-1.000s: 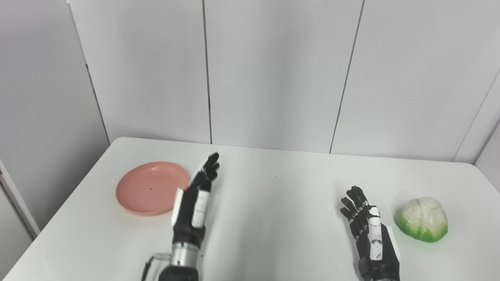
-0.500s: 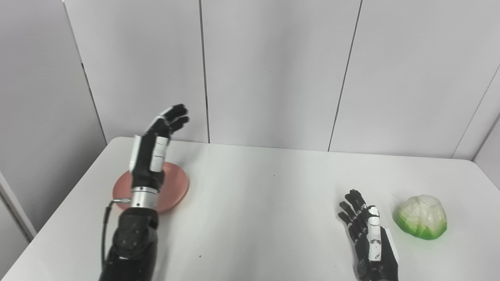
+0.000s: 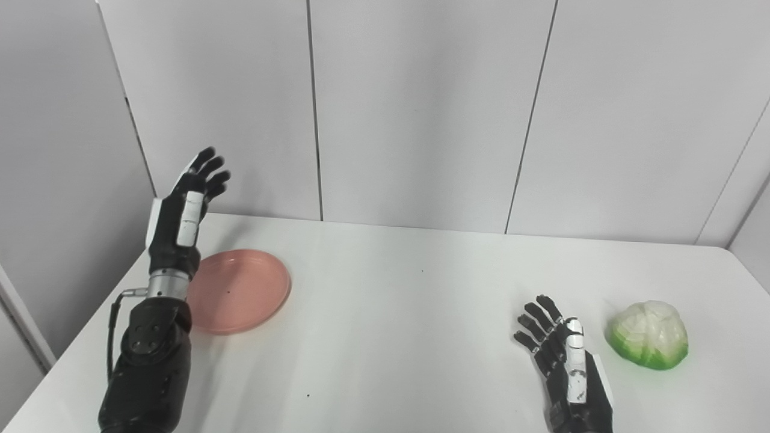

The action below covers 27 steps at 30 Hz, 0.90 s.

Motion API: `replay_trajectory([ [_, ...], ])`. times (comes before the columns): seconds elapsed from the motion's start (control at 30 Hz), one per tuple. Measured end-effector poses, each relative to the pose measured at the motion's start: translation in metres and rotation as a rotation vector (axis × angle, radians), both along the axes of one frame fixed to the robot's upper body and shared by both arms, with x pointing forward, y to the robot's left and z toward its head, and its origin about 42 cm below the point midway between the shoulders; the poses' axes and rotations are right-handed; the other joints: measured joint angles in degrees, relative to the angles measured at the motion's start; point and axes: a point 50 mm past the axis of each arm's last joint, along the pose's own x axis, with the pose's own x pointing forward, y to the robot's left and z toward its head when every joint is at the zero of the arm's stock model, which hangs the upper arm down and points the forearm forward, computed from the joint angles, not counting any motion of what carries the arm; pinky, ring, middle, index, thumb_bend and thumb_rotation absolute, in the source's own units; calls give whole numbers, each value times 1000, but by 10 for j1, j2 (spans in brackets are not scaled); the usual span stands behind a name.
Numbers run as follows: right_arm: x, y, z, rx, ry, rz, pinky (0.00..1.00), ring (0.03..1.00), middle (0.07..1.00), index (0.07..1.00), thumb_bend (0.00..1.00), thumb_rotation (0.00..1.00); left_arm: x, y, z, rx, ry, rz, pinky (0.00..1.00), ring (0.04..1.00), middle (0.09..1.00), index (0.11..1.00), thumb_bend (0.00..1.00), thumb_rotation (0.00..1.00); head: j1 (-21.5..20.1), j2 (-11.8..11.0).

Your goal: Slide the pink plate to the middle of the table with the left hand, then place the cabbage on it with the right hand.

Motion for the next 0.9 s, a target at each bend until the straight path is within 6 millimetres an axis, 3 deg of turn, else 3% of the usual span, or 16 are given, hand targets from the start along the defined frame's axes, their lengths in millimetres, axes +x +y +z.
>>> replay_trajectory([
  [0.43, 0, -1, 0, 21, -4, 11, 764, 812, 801, 830, 775, 1000, 18, 48, -33, -43, 150, 92, 929, 912, 945, 904, 917, 903, 8, 0],
  [0.63, 0, -1, 0, 22, -5, 11, 745, 793, 781, 834, 766, 1000, 13, 60, -55, -45, 254, 133, 910, 907, 950, 894, 988, 893, 12, -3],
  [0.83, 0, -1, 0, 23, -8, 17, 729, 770, 752, 823, 770, 1000, 9, 74, -57, -9, 295, 180, 882, 906, 964, 899, 927, 907, 13, -2],
  [0.9, -1, -2, 1, 24, -8, 17, 719, 760, 741, 820, 781, 1000, 8, 77, -59, -12, 306, 188, 915, 911, 963, 890, 905, 892, 11, 3],
])
